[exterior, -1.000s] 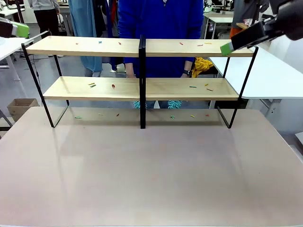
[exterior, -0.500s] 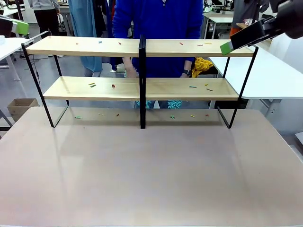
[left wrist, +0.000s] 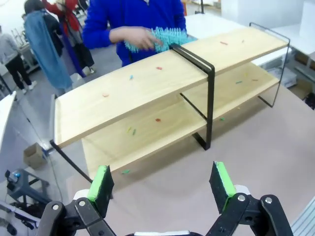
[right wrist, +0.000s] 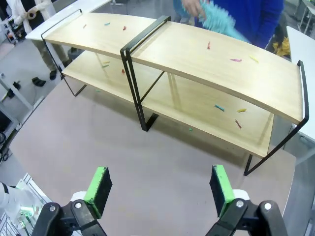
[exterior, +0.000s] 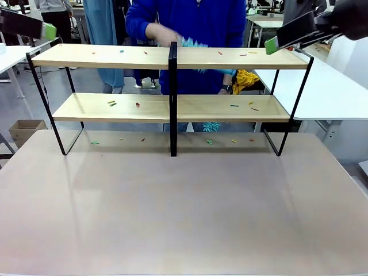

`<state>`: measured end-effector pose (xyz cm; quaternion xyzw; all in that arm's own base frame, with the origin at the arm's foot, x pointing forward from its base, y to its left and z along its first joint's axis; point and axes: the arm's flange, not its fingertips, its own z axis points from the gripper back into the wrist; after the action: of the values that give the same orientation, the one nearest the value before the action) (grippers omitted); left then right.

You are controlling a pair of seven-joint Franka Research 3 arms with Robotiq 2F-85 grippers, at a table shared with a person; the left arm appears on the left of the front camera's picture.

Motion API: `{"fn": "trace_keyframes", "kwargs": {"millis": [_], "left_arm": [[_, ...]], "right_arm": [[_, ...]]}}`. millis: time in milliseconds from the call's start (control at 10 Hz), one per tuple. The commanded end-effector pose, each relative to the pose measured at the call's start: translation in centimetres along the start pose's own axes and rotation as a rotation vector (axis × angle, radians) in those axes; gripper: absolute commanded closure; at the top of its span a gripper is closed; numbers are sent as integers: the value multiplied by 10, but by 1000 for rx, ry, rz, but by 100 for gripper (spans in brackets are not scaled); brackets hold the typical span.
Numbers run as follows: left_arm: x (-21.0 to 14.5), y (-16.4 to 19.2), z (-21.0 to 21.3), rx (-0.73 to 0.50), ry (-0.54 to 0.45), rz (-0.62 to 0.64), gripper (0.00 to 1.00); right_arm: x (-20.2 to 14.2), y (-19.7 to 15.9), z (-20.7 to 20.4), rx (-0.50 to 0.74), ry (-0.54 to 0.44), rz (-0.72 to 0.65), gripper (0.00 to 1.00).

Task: Clean the shelves.
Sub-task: Pick up the Duster when the human hands it over.

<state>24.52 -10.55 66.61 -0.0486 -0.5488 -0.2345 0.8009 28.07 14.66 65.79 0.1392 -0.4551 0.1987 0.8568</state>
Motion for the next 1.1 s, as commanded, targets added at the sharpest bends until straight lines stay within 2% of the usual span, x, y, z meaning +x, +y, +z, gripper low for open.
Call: {"fn": "trace_keyframes", "kwargs": {"millis": [0,200,500,700,1000], "left_arm": [[0,9,8,8,-16,0,0],[0,-1,-2,-5,3,-1,0],[6,-19,-17,133,95,-23,0],[8,-22,-25,169,125,-38,0],[5,-19,-30,221,145,-11,0]], "right_arm": [[0,-5,4,10,2,7,0],[0,0,-1,0,2,3,0],[12,34,-36,-123,51,0,0],[24,46,-52,-224,50,1,0],[26,53,-65,-291,47,-13,0]]}}
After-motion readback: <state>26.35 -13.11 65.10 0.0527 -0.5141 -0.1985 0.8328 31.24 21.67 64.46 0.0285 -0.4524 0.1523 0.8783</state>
